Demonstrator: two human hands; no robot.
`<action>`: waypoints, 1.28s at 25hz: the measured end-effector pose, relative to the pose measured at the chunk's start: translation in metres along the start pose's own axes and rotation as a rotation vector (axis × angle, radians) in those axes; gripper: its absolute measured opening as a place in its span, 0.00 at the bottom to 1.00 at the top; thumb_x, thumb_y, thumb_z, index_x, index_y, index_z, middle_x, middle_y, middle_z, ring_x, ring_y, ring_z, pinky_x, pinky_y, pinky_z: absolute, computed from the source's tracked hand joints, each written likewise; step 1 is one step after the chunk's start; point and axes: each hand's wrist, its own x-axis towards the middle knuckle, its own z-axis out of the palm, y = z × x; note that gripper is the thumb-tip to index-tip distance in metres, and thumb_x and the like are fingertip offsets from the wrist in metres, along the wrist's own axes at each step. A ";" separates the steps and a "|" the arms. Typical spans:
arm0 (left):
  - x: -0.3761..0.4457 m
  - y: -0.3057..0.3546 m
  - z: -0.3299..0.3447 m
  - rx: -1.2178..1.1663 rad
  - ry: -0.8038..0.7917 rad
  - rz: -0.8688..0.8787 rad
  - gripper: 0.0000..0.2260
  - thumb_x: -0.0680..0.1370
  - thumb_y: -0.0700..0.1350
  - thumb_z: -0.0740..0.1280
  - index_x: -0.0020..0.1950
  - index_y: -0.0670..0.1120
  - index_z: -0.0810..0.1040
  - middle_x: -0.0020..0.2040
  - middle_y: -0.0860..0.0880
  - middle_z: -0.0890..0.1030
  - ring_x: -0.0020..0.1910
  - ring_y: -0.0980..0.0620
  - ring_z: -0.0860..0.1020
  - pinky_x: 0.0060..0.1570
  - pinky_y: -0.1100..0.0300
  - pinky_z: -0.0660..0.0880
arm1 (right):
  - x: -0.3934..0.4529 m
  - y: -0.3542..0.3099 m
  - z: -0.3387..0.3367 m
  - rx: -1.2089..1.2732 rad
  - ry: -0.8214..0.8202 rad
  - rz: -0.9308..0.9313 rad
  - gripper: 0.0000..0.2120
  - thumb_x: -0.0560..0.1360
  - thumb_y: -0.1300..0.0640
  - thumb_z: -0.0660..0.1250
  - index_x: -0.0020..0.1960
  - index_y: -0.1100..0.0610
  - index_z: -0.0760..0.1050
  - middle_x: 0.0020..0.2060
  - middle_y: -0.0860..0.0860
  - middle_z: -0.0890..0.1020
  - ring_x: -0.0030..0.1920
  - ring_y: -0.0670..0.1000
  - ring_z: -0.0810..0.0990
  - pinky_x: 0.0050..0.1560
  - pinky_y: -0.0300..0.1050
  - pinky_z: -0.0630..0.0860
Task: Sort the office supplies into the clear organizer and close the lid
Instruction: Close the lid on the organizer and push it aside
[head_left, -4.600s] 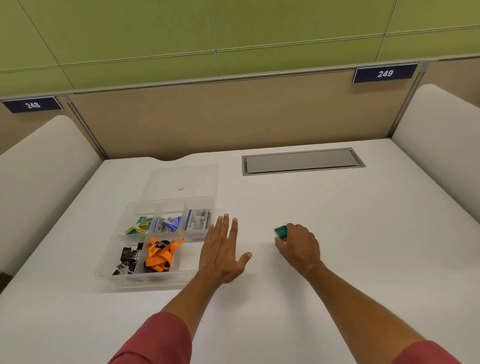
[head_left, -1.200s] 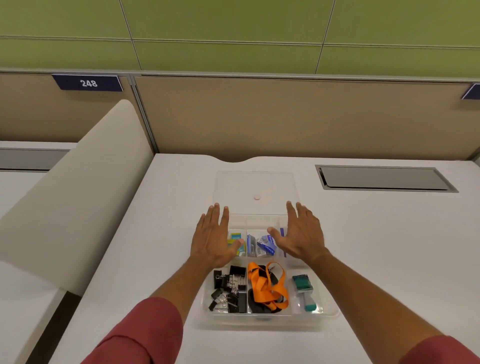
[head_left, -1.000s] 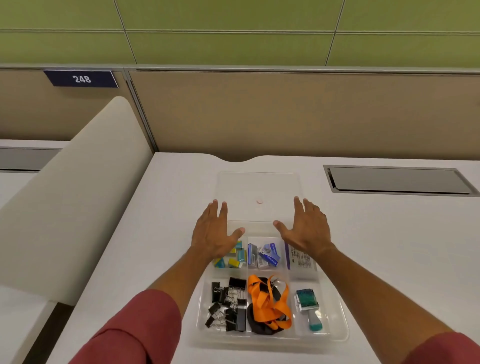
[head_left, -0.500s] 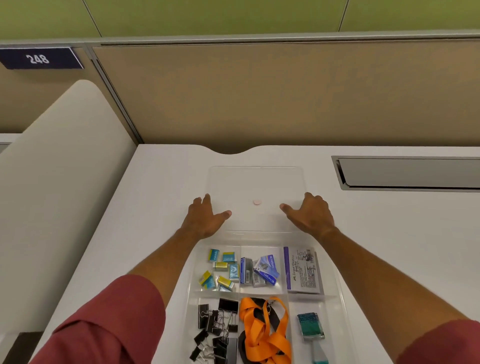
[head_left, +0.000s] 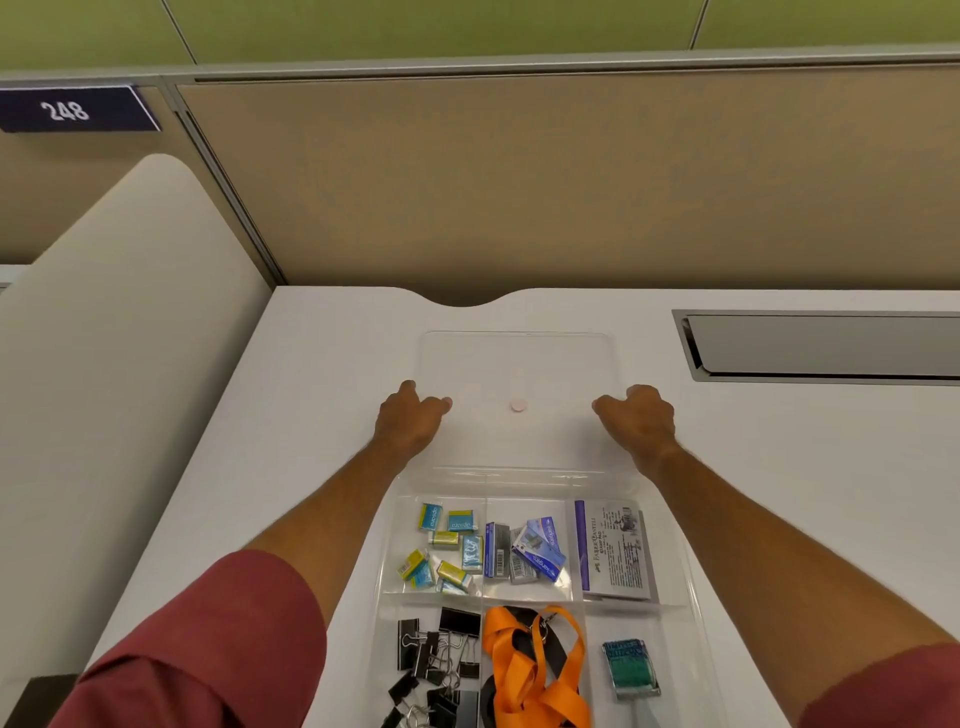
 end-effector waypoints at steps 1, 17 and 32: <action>-0.001 0.001 -0.001 -0.037 0.004 -0.011 0.30 0.79 0.52 0.64 0.77 0.43 0.56 0.76 0.41 0.62 0.73 0.41 0.62 0.70 0.49 0.62 | 0.000 0.001 -0.002 0.025 0.004 0.009 0.22 0.72 0.56 0.67 0.61 0.68 0.72 0.58 0.64 0.78 0.58 0.63 0.77 0.53 0.51 0.74; -0.065 0.042 -0.071 -0.478 0.271 0.198 0.16 0.81 0.48 0.59 0.67 0.42 0.73 0.66 0.44 0.74 0.63 0.45 0.73 0.65 0.52 0.69 | -0.054 -0.041 -0.068 0.522 0.178 -0.190 0.21 0.73 0.61 0.67 0.66 0.57 0.74 0.45 0.44 0.78 0.45 0.45 0.75 0.50 0.39 0.69; -0.141 -0.006 -0.108 -1.065 0.216 0.106 0.01 0.72 0.37 0.72 0.40 0.40 0.83 0.40 0.48 0.84 0.44 0.48 0.83 0.49 0.57 0.79 | -0.129 -0.007 -0.117 1.043 0.028 -0.030 0.05 0.72 0.62 0.70 0.39 0.64 0.80 0.38 0.57 0.82 0.41 0.53 0.81 0.42 0.41 0.79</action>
